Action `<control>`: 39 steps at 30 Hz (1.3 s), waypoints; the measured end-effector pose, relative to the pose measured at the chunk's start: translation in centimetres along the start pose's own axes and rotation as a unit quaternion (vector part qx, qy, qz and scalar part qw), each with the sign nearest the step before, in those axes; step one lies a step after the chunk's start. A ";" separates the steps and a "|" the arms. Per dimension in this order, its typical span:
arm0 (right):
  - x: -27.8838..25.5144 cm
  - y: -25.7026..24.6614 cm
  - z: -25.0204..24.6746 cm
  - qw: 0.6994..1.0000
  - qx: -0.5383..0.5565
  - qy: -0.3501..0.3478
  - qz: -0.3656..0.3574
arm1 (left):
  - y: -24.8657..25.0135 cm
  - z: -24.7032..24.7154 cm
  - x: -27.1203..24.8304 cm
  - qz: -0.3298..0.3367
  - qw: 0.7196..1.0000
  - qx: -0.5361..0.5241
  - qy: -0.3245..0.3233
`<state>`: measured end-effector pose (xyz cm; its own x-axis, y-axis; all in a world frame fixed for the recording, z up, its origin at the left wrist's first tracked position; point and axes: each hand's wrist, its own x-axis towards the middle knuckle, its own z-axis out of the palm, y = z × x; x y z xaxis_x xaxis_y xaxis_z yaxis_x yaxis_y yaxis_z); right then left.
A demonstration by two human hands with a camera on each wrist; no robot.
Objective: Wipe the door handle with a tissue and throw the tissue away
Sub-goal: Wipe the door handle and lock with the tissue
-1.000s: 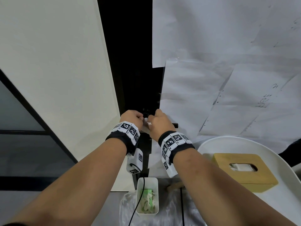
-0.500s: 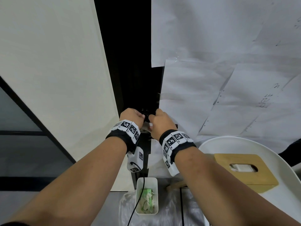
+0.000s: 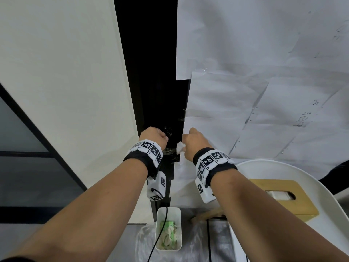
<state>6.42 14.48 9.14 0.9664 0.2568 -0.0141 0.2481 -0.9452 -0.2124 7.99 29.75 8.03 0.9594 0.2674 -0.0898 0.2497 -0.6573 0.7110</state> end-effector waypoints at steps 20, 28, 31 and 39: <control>-1.0 2.8 0.7 0.998 -0.019 0.038 0.038 | 0.0 0.0 -0.4 0.025 0.999 0.036 0.011; -1.3 2.7 0.5 0.996 -0.022 0.039 0.081 | 0.2 -0.2 -0.8 0.023 0.999 0.040 0.007; -1.5 2.9 0.5 0.995 -0.018 0.027 0.095 | 0.2 -0.1 -0.9 0.024 0.999 0.044 0.007; -2.1 2.8 -0.1 0.994 -0.034 0.024 0.097 | 0.4 -0.1 -0.6 0.024 0.999 0.042 0.007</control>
<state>5.08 11.27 8.69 0.9982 0.0604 -0.0021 0.0594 -0.9878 -0.1439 7.44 29.44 8.44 0.9689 0.2431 -0.0467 0.2137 -0.7263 0.6533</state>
